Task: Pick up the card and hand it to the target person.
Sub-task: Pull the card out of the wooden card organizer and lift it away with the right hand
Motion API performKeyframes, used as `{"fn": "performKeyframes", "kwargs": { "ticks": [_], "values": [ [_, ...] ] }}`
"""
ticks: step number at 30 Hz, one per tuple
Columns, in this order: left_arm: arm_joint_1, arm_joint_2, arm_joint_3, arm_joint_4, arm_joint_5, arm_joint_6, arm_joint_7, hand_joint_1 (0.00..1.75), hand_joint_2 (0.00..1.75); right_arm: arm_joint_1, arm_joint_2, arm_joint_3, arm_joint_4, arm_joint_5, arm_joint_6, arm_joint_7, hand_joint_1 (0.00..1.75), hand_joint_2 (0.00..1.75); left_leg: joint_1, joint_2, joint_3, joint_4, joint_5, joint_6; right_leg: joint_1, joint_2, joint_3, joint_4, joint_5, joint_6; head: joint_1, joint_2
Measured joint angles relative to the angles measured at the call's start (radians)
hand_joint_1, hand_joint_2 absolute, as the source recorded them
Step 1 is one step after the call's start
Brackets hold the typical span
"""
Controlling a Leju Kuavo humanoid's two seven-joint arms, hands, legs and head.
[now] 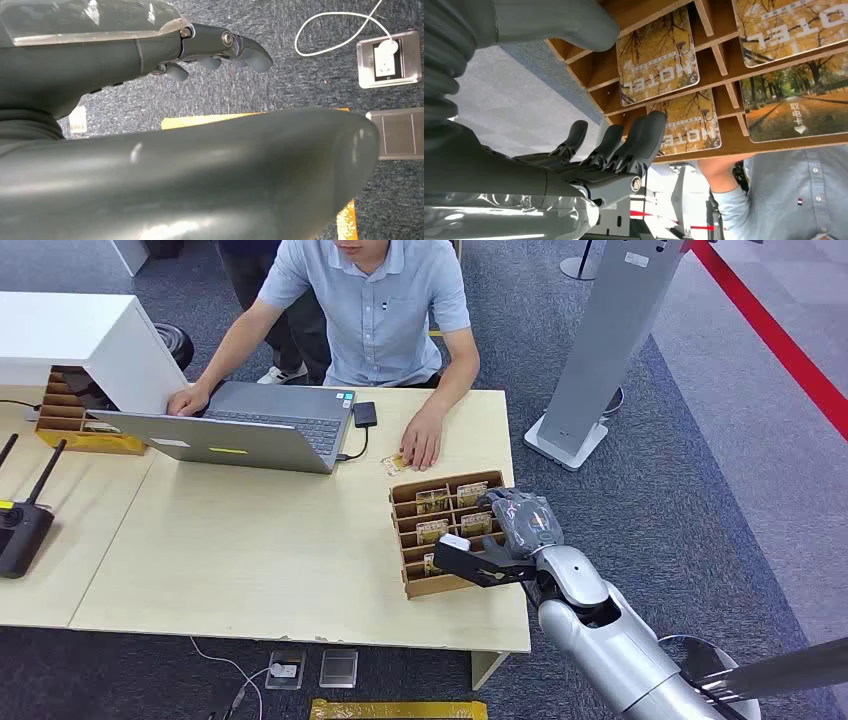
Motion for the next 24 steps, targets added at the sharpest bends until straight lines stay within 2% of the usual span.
{"fn": "performKeyframes", "kwargs": {
  "ticks": [8,18,24],
  "values": [
    [0.0,0.0,0.0,0.0,0.0,0.0,0.0,0.0,0.0,-0.001,0.002,0.001,0.014,-0.001,-0.002,-0.008,0.79,1.75,0.0,0.0,0.0,0.0,0.0,0.0,0.0,0.0,0.0,0.0,0.0,0.0,0.0,0.0],
    [0.0,0.0,0.0,0.0,0.0,0.0,-0.002,0.0,0.0,-0.01,0.005,0.002,0.026,-0.002,-0.008,-0.009,1.27,1.75,0.0,0.0,0.0,0.0,0.0,0.0,0.0,0.0,0.0,0.0,0.0,0.0,0.0,0.0],
    [0.0,0.0,0.0,0.0,0.0,0.0,-0.002,0.0,0.0,-0.014,0.006,0.003,0.026,-0.003,-0.008,-0.01,1.26,1.75,0.0,0.0,0.0,0.0,0.0,0.0,0.0,0.0,0.0,0.0,0.0,0.0,0.0,0.0]
  ]
}}
